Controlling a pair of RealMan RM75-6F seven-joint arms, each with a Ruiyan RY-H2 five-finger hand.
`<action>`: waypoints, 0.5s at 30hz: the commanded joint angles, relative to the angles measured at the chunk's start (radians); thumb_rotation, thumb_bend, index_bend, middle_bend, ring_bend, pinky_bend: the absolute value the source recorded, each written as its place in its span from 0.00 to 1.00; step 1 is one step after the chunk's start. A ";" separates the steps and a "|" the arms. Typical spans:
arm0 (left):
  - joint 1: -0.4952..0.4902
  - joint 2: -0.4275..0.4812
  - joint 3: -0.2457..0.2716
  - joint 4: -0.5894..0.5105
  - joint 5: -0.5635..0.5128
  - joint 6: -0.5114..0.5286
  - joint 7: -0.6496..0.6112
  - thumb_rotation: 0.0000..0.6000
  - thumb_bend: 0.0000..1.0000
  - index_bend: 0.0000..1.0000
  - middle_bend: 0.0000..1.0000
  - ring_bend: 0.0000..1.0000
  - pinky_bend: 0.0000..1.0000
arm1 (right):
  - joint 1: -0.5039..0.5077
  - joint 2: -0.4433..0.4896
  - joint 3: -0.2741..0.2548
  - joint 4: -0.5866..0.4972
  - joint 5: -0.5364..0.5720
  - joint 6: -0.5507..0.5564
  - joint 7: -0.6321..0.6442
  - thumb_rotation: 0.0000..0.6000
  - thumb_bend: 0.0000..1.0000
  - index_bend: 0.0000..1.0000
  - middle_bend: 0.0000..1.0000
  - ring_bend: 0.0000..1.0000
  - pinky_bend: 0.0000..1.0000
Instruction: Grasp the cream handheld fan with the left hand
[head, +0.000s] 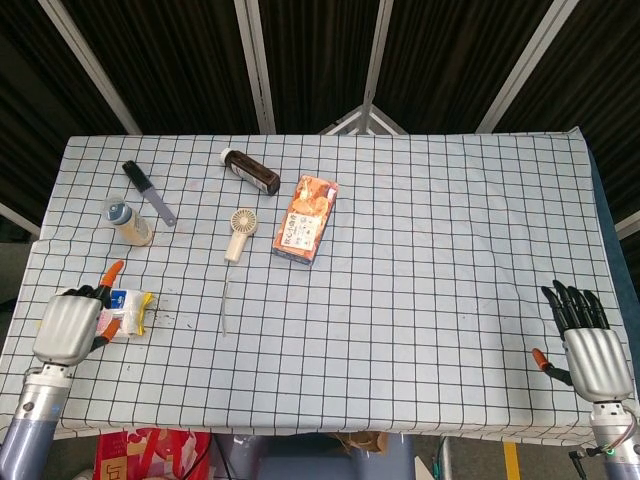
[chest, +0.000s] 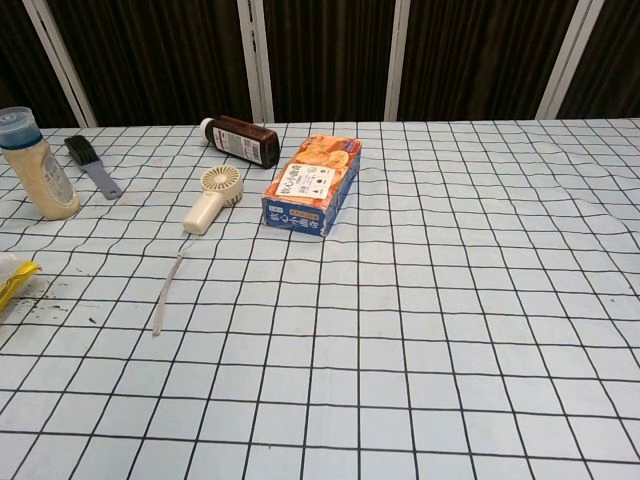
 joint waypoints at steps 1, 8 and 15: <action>-0.110 -0.060 -0.079 -0.029 -0.150 -0.136 0.103 1.00 0.66 0.00 0.83 0.72 0.73 | 0.002 0.001 0.000 0.000 0.000 -0.003 0.002 1.00 0.28 0.00 0.00 0.00 0.00; -0.291 -0.182 -0.162 0.033 -0.391 -0.277 0.313 1.00 0.74 0.06 0.89 0.77 0.76 | 0.003 0.004 0.001 0.000 0.005 -0.009 0.010 1.00 0.28 0.00 0.00 0.00 0.00; -0.423 -0.293 -0.197 0.139 -0.602 -0.304 0.470 1.00 0.75 0.08 0.90 0.77 0.76 | 0.004 0.007 -0.001 0.003 0.003 -0.010 0.022 1.00 0.28 0.00 0.00 0.00 0.00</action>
